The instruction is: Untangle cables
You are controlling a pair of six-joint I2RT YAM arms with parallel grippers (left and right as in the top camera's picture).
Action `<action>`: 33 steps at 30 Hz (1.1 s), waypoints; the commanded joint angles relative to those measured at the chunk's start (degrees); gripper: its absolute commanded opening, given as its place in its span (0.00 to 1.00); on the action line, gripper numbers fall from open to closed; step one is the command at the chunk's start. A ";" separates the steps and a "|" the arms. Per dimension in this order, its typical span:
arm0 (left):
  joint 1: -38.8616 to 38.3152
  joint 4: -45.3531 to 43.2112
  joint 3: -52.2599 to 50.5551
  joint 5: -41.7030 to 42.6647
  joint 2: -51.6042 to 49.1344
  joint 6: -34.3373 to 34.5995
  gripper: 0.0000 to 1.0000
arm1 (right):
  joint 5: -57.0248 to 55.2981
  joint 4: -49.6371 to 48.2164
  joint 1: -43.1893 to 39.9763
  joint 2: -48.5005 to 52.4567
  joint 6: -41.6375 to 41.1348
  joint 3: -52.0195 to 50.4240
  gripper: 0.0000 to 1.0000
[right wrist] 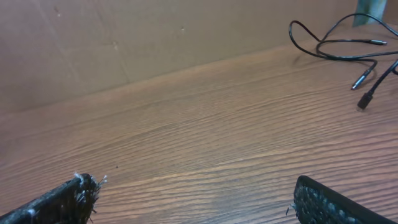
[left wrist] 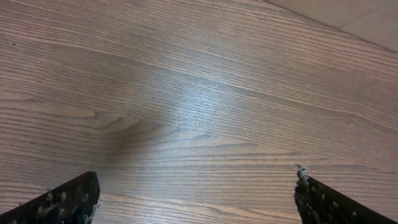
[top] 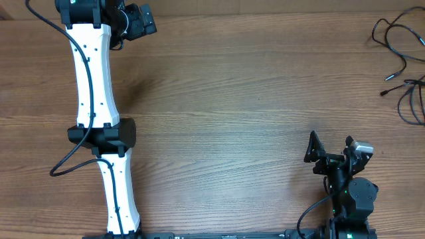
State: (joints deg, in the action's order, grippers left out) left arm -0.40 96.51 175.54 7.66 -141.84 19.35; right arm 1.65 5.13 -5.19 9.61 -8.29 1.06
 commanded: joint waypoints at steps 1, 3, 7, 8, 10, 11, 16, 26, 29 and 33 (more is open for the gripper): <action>-0.37 0.15 1.22 -0.61 2.01 0.35 1.00 | -0.72 -0.31 0.26 0.11 0.44 -0.59 1.00; -0.37 0.15 1.22 -0.61 2.01 0.35 1.00 | -0.72 -0.31 0.26 0.11 0.44 -0.59 1.00; -0.37 0.15 1.20 -0.61 2.01 0.35 1.00 | -0.72 -0.31 0.26 0.11 0.44 -0.59 1.00; -0.37 0.15 1.22 -0.61 2.01 0.35 1.00 | -0.72 -0.31 0.26 0.11 0.44 -0.59 1.00; -0.37 0.15 1.22 -0.59 2.01 0.35 1.00 | -0.72 -0.31 0.26 0.11 0.44 -0.59 1.00; -0.37 0.15 1.22 -0.61 2.01 0.35 1.00 | -0.70 -0.31 0.26 0.11 0.44 -0.59 1.00; -0.37 0.28 1.18 -0.94 2.01 -0.15 1.00 | -0.70 -0.31 0.26 0.11 0.44 -0.59 1.00; -5.16 -14.12 1.18 -16.70 10.14 -7.69 1.00 | -0.72 -0.31 0.26 0.11 0.44 -0.59 1.00; -7.13 -20.44 0.94 -16.90 12.55 -13.75 1.00 | -0.70 -0.31 0.26 0.11 0.44 -0.59 1.00; -8.44 -23.17 -1.75 -17.31 15.87 -16.20 1.00 | -0.72 -0.31 0.26 0.11 0.44 -0.59 1.00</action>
State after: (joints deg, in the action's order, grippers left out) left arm -8.73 74.02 175.46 -7.27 -129.36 8.08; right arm 1.41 5.13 -5.21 9.65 -8.27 1.06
